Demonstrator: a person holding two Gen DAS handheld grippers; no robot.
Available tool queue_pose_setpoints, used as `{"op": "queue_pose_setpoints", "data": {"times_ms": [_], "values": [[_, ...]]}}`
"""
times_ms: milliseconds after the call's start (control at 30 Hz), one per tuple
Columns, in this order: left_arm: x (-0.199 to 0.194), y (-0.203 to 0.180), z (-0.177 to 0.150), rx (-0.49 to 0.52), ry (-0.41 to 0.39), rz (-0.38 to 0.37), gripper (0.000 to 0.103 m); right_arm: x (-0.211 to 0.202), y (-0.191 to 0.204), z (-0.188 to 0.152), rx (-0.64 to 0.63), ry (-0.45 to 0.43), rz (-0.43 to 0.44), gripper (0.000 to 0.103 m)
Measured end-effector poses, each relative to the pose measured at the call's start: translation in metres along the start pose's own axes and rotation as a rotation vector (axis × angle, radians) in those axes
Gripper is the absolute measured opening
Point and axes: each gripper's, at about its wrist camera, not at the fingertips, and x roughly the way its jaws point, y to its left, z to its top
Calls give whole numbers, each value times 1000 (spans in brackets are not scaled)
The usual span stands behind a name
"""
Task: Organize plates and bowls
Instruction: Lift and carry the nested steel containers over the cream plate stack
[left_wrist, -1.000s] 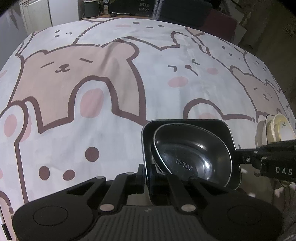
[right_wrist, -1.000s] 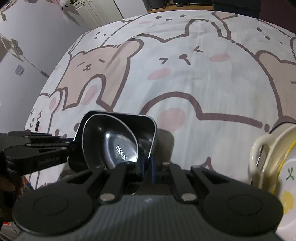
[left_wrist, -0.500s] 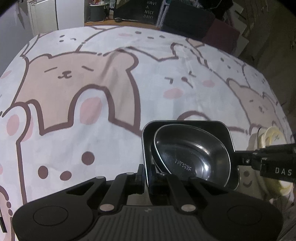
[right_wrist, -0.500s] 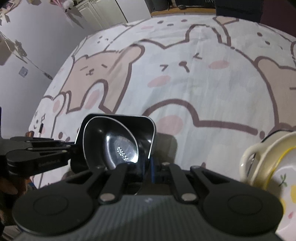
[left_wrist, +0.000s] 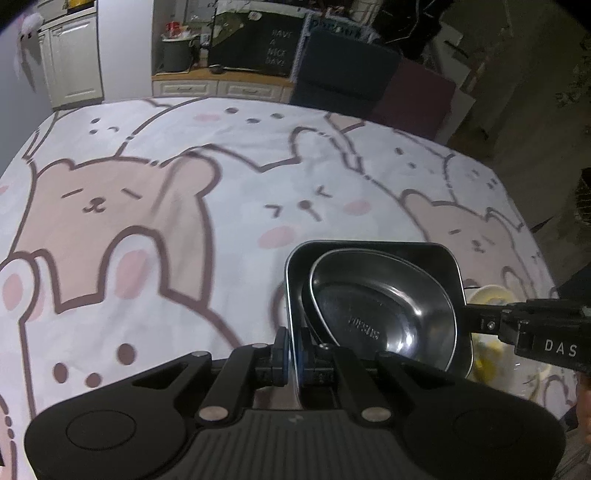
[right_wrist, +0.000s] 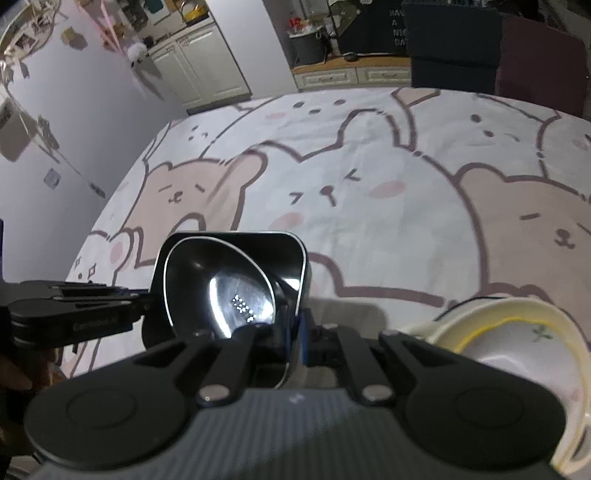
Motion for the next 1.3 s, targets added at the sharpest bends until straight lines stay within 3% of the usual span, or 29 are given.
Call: {"op": "queue_pose_setpoints", "data": {"times_ms": [633,1000,1300], "values": [[4,-106,-7,79,-12,-108,5,-86,-79,-36,84,-89,-61,6],[28,-165,-9,131,21,-167,6,-115,-130,-61,170,-113,-115,6],[49,-190,-15,153,88,-174,7,-126,-156,-77,195,-83,-133,6]]}}
